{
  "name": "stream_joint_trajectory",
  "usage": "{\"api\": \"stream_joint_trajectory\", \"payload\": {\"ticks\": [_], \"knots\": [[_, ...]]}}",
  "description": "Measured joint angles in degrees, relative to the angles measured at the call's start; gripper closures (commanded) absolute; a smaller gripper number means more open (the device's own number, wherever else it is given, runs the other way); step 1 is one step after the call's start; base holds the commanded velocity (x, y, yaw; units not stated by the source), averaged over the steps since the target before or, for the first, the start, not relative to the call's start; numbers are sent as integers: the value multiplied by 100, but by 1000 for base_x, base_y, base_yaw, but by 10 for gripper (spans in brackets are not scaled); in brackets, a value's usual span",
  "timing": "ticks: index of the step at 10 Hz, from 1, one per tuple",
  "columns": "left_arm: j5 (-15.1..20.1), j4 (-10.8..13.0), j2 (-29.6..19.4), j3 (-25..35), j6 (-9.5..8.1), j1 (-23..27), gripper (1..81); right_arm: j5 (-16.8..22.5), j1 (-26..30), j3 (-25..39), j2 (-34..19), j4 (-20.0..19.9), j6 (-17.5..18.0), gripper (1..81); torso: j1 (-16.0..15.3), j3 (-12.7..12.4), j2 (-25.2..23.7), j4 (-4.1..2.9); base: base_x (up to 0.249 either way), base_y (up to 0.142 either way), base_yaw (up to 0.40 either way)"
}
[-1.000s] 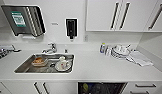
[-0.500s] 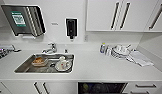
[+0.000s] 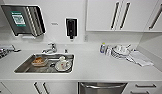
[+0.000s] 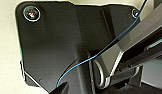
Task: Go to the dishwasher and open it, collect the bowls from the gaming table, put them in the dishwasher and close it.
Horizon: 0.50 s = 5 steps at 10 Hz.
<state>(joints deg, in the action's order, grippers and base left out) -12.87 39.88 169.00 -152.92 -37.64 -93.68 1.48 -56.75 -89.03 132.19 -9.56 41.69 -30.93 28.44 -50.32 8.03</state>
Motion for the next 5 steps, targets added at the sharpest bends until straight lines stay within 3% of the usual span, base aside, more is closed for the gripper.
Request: {"api": "stream_joint_trajectory", "payload": {"ticks": [3,5], "knots": [[41,0,84,-354,9,88,10,304,-697,-877,265,1440,-11,10,0,0,0,0,0,0,0],[39,0,84,-414,7,155,10,301,-1211,-1532,564,2686,-11,10,0,0,0,0,0,0,0]]}}
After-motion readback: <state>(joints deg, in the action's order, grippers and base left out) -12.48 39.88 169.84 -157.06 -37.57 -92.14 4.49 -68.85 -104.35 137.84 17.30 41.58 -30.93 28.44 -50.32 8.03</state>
